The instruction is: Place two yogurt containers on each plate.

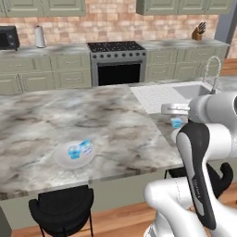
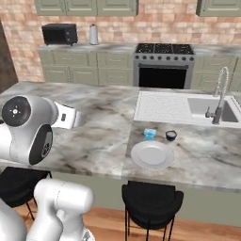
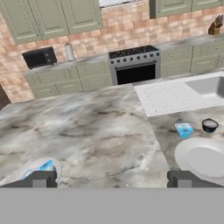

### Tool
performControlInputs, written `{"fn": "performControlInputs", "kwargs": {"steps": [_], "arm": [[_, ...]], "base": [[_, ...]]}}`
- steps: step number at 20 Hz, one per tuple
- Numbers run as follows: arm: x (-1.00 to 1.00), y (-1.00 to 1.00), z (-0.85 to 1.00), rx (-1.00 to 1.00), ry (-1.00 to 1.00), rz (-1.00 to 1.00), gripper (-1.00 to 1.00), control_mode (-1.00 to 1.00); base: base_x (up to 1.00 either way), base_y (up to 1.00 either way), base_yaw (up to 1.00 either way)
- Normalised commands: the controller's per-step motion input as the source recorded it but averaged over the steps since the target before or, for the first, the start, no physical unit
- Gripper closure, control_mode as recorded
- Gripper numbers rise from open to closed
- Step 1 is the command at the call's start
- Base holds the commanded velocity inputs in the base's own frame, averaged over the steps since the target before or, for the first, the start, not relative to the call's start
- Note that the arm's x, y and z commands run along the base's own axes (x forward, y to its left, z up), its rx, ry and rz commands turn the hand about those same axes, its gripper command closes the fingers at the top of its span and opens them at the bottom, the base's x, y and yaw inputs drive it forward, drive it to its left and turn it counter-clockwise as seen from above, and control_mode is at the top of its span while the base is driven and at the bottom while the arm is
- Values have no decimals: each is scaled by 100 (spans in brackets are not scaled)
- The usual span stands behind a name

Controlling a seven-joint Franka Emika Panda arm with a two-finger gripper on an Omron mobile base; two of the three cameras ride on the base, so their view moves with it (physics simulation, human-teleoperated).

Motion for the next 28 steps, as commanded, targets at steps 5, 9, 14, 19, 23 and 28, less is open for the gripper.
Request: {"fn": "performControlInputs", "kwargs": {"steps": [5,9,14,19,23,28], "arm": [[0,-9,0,0,4,-8,-100,-100],[0,-40,0,0,21,-42,-100,-100],[41,-54,0,5,31,-29,-100,-100],[77,-100,-2,23,48,13,-100,-100],[74,-93,-54,12,41,10,-100,-100],[72,-77,-62,1,38,0,-100,-100]], "base": [[4,-28,-11],[0,0,0],[0,0,0],[0,0,0],[0,0,0],[0,0,0]]}}
